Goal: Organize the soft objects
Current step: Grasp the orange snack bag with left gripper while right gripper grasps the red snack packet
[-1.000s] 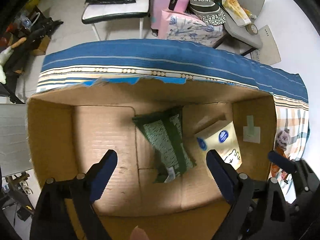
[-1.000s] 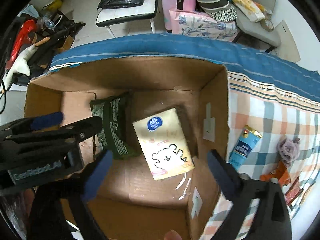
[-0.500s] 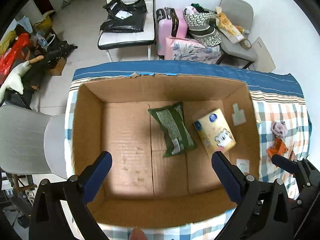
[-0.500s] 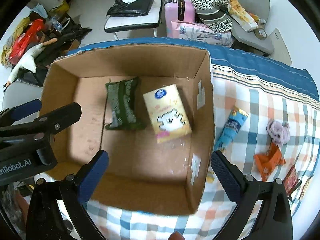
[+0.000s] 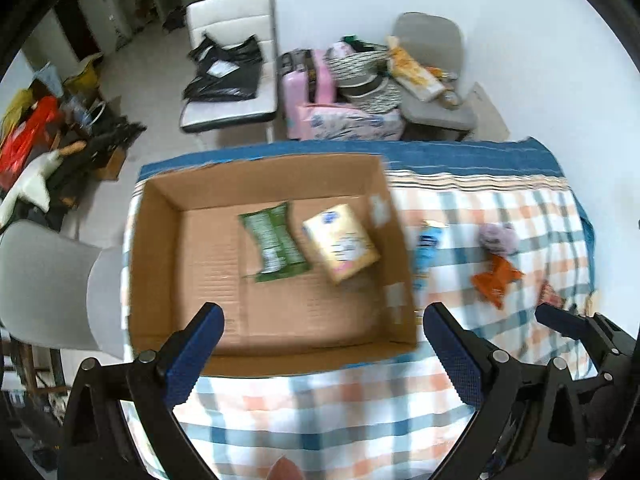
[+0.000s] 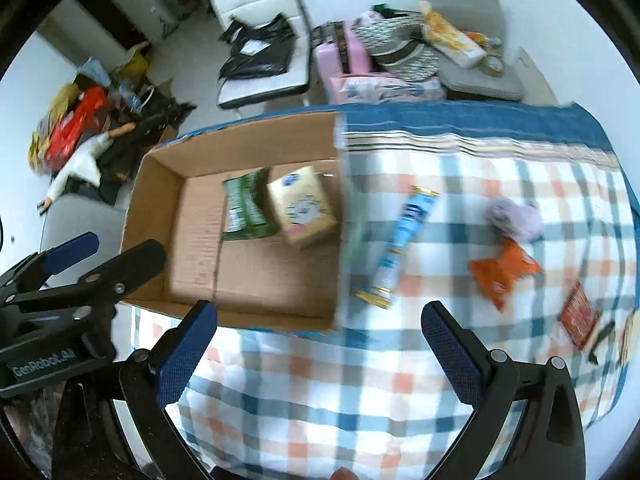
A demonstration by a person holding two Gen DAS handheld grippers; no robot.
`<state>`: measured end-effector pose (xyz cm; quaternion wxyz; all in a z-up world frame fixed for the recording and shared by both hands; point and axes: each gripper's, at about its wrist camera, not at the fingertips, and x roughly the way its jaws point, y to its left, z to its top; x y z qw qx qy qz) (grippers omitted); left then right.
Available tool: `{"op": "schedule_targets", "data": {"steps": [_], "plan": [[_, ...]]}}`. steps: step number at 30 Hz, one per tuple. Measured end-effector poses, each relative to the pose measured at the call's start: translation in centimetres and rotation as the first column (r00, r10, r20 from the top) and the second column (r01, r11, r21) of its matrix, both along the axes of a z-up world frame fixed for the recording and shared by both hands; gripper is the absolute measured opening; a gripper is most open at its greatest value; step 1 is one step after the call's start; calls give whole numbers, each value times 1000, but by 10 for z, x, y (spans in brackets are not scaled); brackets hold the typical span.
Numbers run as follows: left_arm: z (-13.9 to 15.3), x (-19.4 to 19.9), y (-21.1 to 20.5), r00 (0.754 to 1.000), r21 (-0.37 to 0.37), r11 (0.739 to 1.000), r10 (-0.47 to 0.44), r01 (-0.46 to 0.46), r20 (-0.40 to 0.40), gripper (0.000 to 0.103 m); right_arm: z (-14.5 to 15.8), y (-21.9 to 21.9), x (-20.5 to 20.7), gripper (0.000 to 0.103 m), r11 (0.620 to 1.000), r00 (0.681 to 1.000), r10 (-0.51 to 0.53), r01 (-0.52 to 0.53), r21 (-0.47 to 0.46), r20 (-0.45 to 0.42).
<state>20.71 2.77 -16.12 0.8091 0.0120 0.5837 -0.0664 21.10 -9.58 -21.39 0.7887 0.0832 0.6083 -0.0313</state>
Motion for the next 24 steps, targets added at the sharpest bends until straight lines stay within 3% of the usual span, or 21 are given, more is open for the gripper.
{"op": "schedule_targets", "data": {"steps": [7,13,16,20,24], "plan": [[-12,1,-102,992,-10,993,-121,121,-25,102,8,-115,-37,103,988,988,-154,154,-25,-7],[-51,12,-194,972,51,973,-223,227,-68,102,-7,-232,-62,103,945,945,-325,324,-48,-30],[-81,21,-231,962,86,962,-250,260,-110,102,-29,-293,-69,103,909,907,-415,411,-74,-64],[-128,33,-270,945,116,951,-261,287,-198,102,-82,-370,-74,103,847,834,-531,528,-64,-151],[-170,40,-295,922,126,942,-267,312,-280,102,-135,-413,-76,103,808,778,-584,585,-69,-233]]}}
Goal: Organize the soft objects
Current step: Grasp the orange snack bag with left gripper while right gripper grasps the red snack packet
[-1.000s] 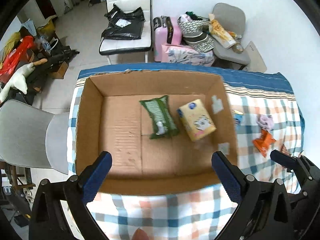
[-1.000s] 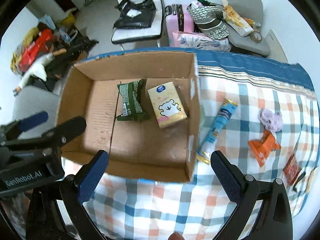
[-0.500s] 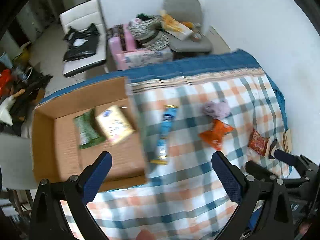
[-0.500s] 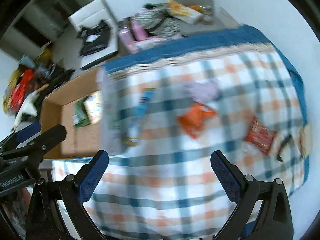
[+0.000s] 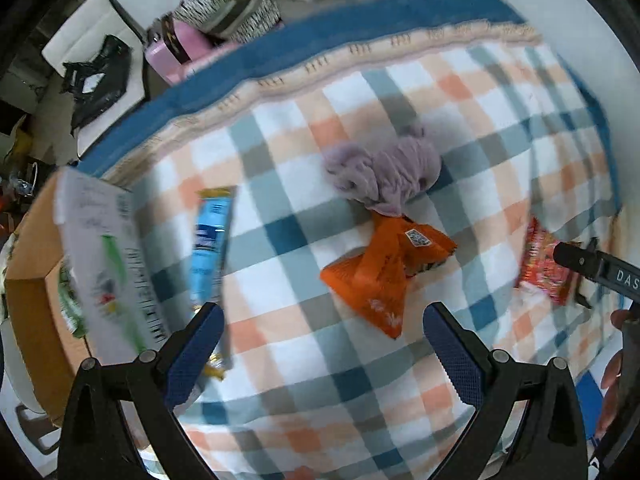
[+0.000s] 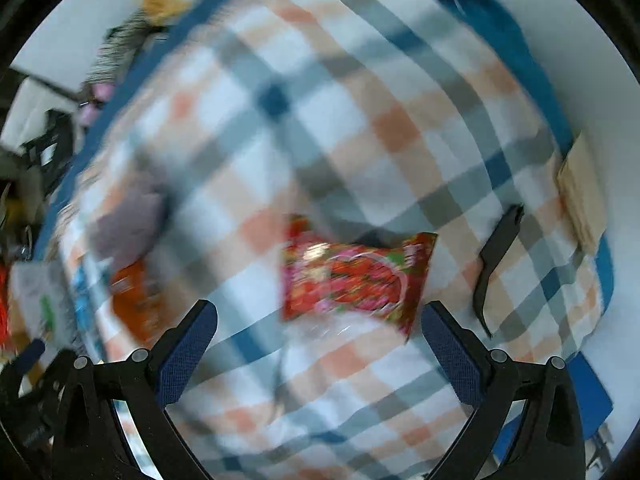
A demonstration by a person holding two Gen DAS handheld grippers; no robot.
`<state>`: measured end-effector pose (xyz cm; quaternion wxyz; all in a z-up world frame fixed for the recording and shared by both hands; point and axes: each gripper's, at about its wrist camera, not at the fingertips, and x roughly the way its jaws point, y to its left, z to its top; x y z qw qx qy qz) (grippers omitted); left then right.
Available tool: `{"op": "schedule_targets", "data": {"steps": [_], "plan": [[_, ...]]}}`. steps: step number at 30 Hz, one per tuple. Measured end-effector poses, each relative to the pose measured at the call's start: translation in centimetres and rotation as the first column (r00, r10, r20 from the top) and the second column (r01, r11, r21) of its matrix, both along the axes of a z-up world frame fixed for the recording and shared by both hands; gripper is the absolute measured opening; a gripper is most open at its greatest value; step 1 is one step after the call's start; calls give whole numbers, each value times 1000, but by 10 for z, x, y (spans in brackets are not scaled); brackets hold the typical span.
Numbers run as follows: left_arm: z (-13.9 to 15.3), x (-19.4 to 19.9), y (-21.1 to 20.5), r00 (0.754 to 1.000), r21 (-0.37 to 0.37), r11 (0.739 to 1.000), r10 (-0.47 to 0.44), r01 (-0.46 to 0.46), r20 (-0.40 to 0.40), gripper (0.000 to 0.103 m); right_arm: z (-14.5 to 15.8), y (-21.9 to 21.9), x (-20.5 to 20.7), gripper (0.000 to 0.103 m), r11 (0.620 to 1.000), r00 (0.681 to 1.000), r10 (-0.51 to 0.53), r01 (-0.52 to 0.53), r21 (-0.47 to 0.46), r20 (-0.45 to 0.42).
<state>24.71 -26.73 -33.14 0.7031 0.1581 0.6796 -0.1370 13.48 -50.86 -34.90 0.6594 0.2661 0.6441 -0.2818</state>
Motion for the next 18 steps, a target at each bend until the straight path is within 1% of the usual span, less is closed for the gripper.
{"op": "schedule_targets", "data": {"steps": [4,6,8,10,12,13,14,17,18], "plan": [[-37,4,-16,997,18,1000,-19,21,-72,102,-40,-18,0,103,998,999,-31,33,57,-35],[-53,5,-20,994,14,1000,-22,24,-104,102,-50,-22,2,103,997,999,-30,33,63,-45],[-65,7,-24,991,-9,1000,-20,19,-133,102,-56,-24,5,103,997,999,-23,26,70,-48],[-74,10,-26,989,-26,1000,-4,0,-150,102,-64,-28,9,103,997,997,-18,25,78,-79],[-81,12,-26,986,-41,999,11,-18,-165,95,-69,-33,12,103,996,995,-26,35,86,-97],[-83,12,-27,985,-43,999,17,-25,-174,84,-70,-35,13,103,995,995,-32,41,90,-97],[-87,12,-27,983,-41,999,18,-26,-184,77,-70,-36,14,103,994,994,-37,46,99,-99],[-91,8,-28,985,-27,1000,9,-14,-173,71,-67,-38,14,103,991,994,-55,66,120,-94],[-91,6,-28,986,-27,1000,6,-11,-168,70,-66,-38,14,99,991,994,-51,62,119,-94]]}}
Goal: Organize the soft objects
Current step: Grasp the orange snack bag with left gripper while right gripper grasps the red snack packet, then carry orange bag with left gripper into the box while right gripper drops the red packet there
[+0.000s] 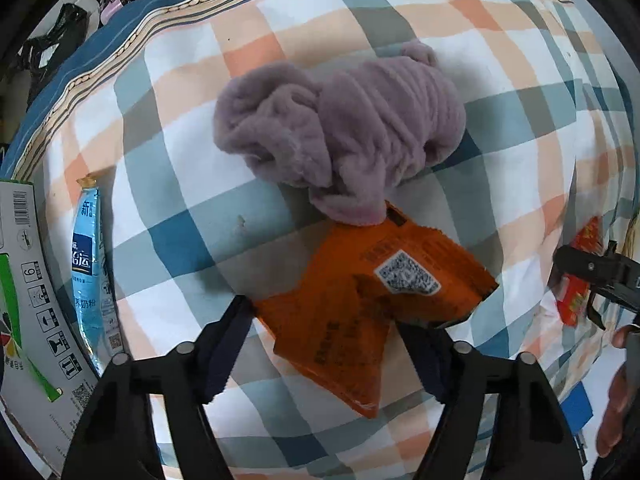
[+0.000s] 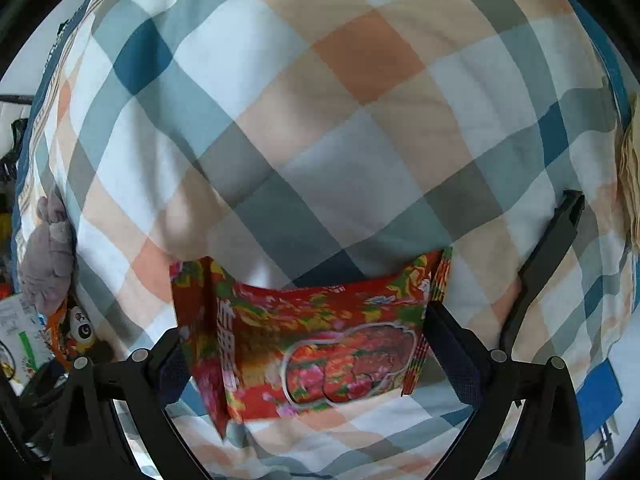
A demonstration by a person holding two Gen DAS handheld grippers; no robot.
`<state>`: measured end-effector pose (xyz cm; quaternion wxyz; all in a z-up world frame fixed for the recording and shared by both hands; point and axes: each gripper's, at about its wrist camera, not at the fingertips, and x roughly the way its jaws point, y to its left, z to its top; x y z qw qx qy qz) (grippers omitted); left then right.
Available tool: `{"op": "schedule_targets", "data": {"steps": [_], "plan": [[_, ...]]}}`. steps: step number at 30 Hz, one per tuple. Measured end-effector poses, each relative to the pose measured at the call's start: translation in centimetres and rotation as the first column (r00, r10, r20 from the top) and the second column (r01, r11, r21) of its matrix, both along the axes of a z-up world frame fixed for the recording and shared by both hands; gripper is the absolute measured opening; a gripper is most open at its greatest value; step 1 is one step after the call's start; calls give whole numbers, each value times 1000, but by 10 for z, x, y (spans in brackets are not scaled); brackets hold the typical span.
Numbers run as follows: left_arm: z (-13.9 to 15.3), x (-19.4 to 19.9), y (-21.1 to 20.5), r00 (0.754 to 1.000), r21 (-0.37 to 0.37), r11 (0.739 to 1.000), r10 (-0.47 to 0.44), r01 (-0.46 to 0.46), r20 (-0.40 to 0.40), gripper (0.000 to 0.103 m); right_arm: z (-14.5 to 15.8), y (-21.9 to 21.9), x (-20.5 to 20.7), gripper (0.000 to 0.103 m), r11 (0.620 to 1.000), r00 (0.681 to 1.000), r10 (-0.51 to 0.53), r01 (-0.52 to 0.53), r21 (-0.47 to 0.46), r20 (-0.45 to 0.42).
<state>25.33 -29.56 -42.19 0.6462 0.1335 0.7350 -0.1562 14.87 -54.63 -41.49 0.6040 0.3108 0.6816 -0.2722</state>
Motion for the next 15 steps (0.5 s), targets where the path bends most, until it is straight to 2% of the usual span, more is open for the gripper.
{"op": "schedule_targets", "data": {"steps": [3,8,15], "plan": [[1,-4,0,1000,-3,1000,9,-9,6,69,3,1,-1,92,1000,1000,17,-17,-2,6],[7,-9,-3,1000,-1,1000,17,-17,16,67,5,8,2,88,999,1000,30,-30,-18,3],[26,-21,8,999,-9,1000,22,-22,38,65,14,41,-9,84,996,997,84,-84,-20,-1]]}}
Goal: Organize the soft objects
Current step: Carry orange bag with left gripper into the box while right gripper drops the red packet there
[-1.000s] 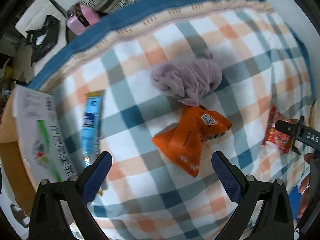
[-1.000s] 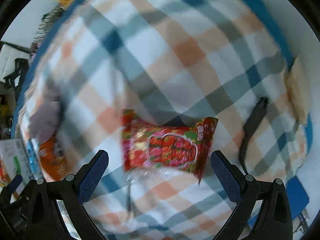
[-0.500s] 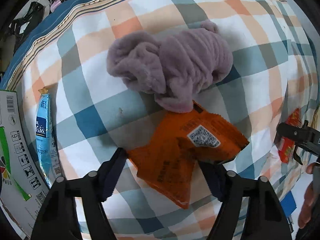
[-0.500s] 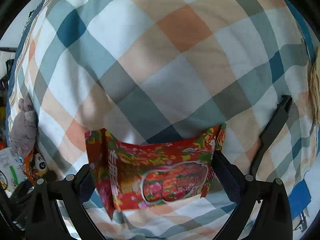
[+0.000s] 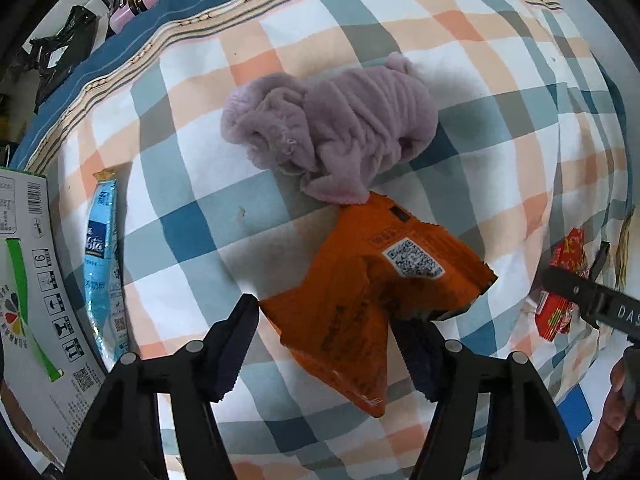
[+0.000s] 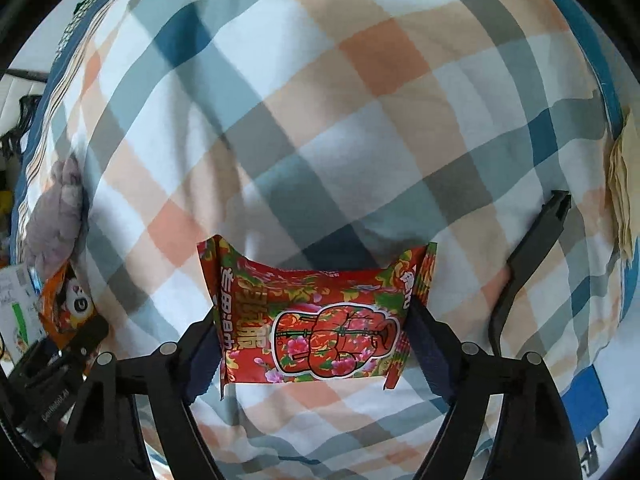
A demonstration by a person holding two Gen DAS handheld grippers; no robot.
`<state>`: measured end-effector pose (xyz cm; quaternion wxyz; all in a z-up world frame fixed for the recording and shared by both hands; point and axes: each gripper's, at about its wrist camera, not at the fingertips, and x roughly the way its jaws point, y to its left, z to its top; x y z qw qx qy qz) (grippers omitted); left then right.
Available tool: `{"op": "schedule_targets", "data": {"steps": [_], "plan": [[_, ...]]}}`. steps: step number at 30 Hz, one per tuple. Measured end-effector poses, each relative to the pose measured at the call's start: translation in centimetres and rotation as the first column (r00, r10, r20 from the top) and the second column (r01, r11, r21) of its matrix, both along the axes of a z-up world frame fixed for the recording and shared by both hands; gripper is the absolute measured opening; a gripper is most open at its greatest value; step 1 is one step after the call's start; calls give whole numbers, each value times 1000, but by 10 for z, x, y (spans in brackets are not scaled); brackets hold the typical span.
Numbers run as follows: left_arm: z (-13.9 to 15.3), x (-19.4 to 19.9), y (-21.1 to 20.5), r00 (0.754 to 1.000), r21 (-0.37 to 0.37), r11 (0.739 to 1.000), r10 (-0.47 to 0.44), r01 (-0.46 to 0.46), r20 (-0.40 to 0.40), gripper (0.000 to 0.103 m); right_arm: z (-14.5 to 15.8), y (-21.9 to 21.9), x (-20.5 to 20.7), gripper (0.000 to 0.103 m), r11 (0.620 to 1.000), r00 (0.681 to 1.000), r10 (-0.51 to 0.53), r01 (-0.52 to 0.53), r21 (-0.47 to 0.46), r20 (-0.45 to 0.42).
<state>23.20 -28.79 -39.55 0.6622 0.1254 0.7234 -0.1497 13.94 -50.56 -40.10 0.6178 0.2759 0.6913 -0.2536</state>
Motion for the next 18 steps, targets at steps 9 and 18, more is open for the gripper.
{"op": "schedule_targets", "data": {"steps": [9,18], "plan": [[35,-8,9,999,-52,998,28,-25,45,59,46,51,3,84,998,993,66,-65,-12,94],[91,0,46,991,-138,988,80,-65,106,58,112,90,13,84,981,967,194,-189,-44,168]]}}
